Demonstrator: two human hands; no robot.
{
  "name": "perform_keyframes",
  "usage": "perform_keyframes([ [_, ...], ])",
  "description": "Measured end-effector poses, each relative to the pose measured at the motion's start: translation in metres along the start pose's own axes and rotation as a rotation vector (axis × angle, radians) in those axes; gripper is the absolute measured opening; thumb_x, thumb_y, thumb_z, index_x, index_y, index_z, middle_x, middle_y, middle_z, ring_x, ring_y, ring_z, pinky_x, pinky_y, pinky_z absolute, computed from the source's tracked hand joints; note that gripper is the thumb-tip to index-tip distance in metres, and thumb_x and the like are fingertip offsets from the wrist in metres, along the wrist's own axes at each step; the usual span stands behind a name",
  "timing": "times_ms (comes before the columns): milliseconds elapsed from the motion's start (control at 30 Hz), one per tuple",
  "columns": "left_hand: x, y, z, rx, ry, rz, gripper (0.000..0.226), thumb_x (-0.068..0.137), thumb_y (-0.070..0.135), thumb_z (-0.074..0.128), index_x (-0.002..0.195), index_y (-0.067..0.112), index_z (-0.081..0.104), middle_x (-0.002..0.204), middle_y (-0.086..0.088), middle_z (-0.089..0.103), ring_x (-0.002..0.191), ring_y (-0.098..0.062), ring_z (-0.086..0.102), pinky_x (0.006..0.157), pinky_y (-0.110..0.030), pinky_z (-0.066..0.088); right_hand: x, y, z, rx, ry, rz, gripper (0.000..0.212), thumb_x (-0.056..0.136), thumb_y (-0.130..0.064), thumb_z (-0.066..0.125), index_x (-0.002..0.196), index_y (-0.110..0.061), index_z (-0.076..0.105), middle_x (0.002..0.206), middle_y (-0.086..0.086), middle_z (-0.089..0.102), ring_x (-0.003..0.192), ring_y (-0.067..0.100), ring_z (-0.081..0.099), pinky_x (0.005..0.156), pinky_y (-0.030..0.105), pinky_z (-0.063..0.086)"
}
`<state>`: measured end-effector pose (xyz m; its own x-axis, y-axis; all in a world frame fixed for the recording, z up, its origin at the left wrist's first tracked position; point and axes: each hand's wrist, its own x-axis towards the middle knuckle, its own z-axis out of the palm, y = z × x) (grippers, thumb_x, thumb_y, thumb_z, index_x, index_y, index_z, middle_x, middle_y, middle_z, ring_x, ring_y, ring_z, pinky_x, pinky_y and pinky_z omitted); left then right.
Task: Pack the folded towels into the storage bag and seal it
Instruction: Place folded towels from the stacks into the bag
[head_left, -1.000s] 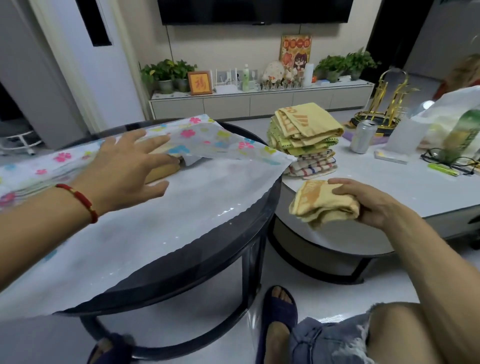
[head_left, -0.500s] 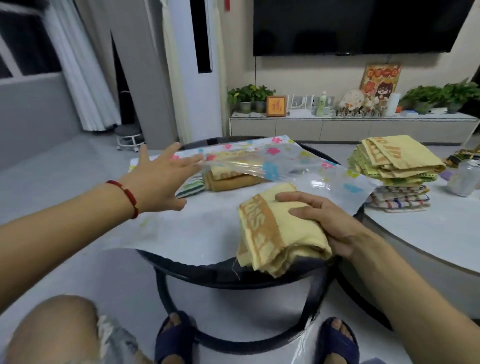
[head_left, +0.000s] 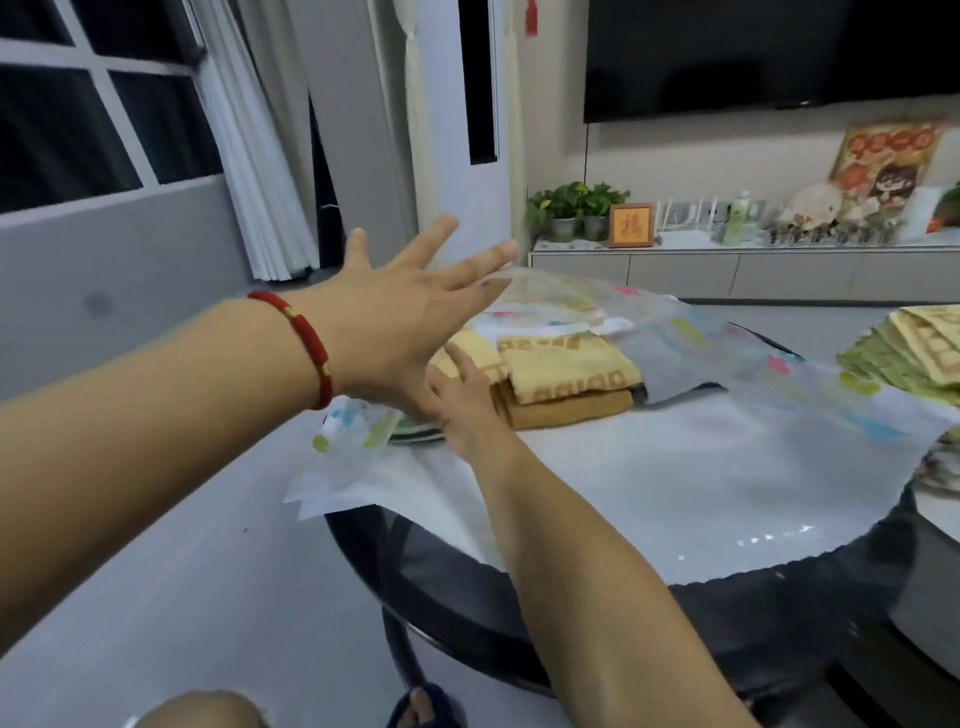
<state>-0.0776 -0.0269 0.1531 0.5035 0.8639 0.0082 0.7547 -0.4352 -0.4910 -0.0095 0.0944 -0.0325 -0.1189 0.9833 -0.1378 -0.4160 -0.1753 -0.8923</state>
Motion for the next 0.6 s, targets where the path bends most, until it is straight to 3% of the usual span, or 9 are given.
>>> perform_keyframes([
  [33,0.002,-0.002,0.002,-0.009,0.001,-0.001,0.122,0.07,0.067,0.07,0.155,0.031,-0.009,0.152,0.025,-0.037,0.147,-0.024,-0.027,0.104,-0.08,0.019,0.008,0.012,0.001,-0.127,-0.007,0.04,0.051,0.102,-0.006,0.057,0.151,-0.014,0.047,0.13,0.019,0.066,0.103,0.03,0.069,0.088,0.043,0.059],
  [100,0.003,-0.002,0.007,-0.026,0.002,0.001,0.122,0.07,0.068,0.069,0.155,0.031,-0.009,0.152,0.025,-0.038,0.147,-0.023,-0.027,0.105,-0.08,0.019,0.013,0.025,-0.002,-0.23,-0.007,0.105,0.051,0.101,-0.008,0.058,0.151,-0.008,0.047,0.125,0.015,0.065,0.103,0.033,0.065,0.095,0.047,0.057],
  [233,0.005,0.008,0.02,-0.034,0.052,0.019,0.115,0.073,0.067,0.067,0.155,0.031,-0.005,0.156,0.022,-0.032,0.149,-0.025,-0.021,0.106,-0.076,0.022,-0.009,0.016,-0.026,-0.483,-0.041,0.012,0.048,0.101,-0.011,0.054,0.148,-0.021,0.053,0.133,0.016,0.066,0.097,0.031,0.071,0.091,0.046,0.06],
  [300,0.008,0.018,0.026,-0.039,0.1,0.043,0.105,0.076,0.067,0.064,0.155,0.033,0.003,0.16,0.018,-0.025,0.15,-0.028,-0.016,0.106,-0.076,0.023,-0.035,0.003,-0.052,-0.666,-0.082,-0.002,0.03,0.1,-0.024,0.059,0.13,-0.024,0.067,0.121,0.014,0.073,0.092,0.032,0.076,0.086,0.048,0.064],
  [367,0.014,0.032,0.03,-0.035,0.134,0.076,0.097,0.077,0.067,0.062,0.153,0.038,0.009,0.162,0.012,-0.02,0.15,-0.031,-0.011,0.106,-0.076,0.024,-0.068,-0.015,-0.089,-0.855,-0.184,-0.049,0.019,0.099,-0.025,0.06,0.112,-0.022,0.074,0.108,0.012,0.077,0.094,0.031,0.077,0.085,0.049,0.065],
  [467,0.03,0.062,0.035,-0.016,0.166,0.141,0.09,0.076,0.063,0.065,0.149,0.039,0.017,0.164,0.005,-0.013,0.149,-0.034,-0.007,0.106,-0.074,0.024,-0.126,-0.047,-0.151,-1.003,-0.312,-0.058,0.025,0.098,-0.012,0.057,0.115,-0.013,0.075,0.104,0.01,0.079,0.088,0.026,0.078,0.079,0.039,0.064],
  [600,0.06,0.113,0.038,0.019,0.168,0.247,0.091,0.076,0.057,0.069,0.15,0.043,0.017,0.165,0.004,0.0,0.149,-0.036,-0.004,0.107,-0.077,0.019,-0.193,-0.096,-0.24,-1.088,-0.267,-0.006,0.019,0.096,-0.013,0.064,0.108,-0.016,0.079,0.095,0.004,0.081,0.076,0.014,0.076,0.07,0.028,0.061],
])
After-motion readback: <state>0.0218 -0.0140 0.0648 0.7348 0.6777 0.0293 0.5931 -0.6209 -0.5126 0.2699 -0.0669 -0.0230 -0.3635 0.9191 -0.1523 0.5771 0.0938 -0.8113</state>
